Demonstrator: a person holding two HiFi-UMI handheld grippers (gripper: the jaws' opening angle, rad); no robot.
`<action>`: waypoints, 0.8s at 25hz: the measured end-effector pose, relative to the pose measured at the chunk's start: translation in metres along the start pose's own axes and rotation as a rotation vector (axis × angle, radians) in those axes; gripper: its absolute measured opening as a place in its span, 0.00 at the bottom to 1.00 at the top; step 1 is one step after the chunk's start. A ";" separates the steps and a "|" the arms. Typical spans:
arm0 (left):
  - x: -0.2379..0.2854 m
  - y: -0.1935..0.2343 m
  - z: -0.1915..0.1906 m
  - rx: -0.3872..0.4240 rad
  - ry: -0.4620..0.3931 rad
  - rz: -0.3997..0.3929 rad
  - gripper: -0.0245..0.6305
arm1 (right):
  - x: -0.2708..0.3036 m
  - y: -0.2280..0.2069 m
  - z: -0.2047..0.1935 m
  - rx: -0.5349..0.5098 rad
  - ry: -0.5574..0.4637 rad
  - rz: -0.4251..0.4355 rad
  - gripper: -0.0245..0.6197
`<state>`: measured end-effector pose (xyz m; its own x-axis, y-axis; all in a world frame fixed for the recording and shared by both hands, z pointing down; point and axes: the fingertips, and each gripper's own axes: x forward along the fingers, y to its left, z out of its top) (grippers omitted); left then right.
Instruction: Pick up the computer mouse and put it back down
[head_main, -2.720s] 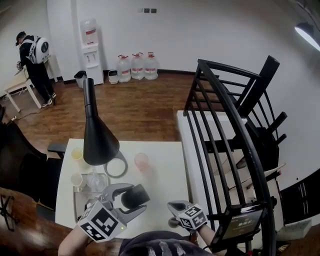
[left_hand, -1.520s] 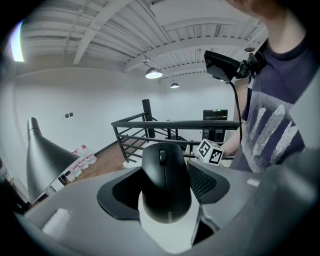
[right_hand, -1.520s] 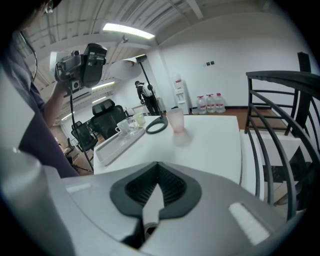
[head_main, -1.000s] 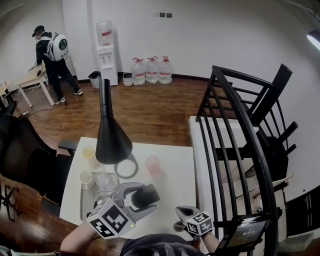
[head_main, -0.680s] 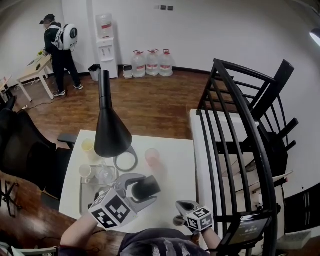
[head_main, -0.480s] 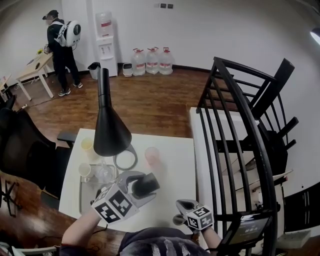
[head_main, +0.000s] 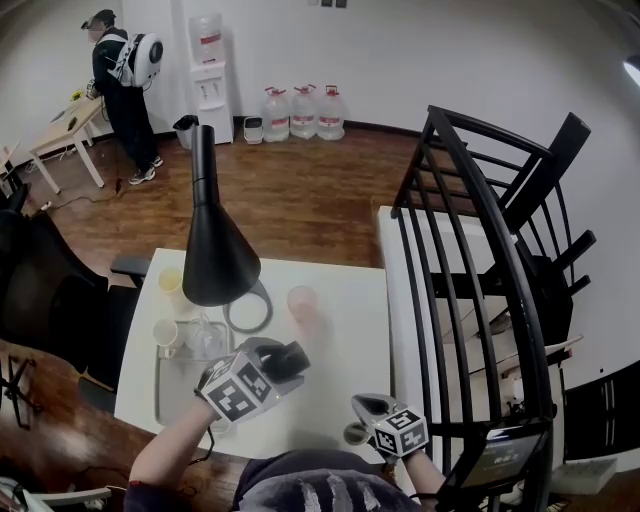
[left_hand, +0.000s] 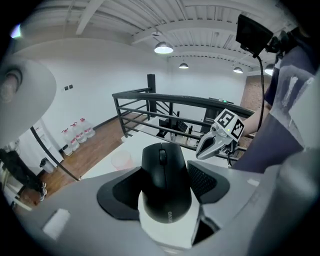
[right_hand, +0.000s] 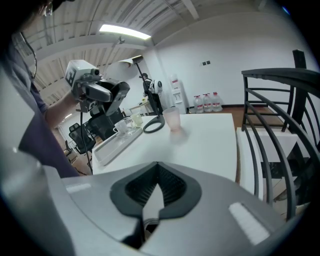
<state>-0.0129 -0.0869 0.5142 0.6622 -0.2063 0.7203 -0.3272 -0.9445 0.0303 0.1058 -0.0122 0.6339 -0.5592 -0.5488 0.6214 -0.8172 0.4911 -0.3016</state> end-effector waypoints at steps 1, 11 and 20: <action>0.004 0.001 -0.004 -0.008 0.011 -0.002 0.50 | 0.000 0.000 0.000 0.000 0.001 0.000 0.04; 0.045 0.011 -0.049 -0.049 0.130 0.010 0.50 | 0.000 0.001 -0.003 -0.003 0.011 -0.002 0.04; 0.075 0.022 -0.081 -0.085 0.229 0.008 0.50 | 0.001 0.001 -0.006 0.003 0.017 -0.001 0.04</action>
<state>-0.0254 -0.1027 0.6251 0.4923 -0.1415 0.8588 -0.3939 -0.9161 0.0749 0.1055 -0.0079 0.6386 -0.5562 -0.5376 0.6338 -0.8180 0.4887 -0.3033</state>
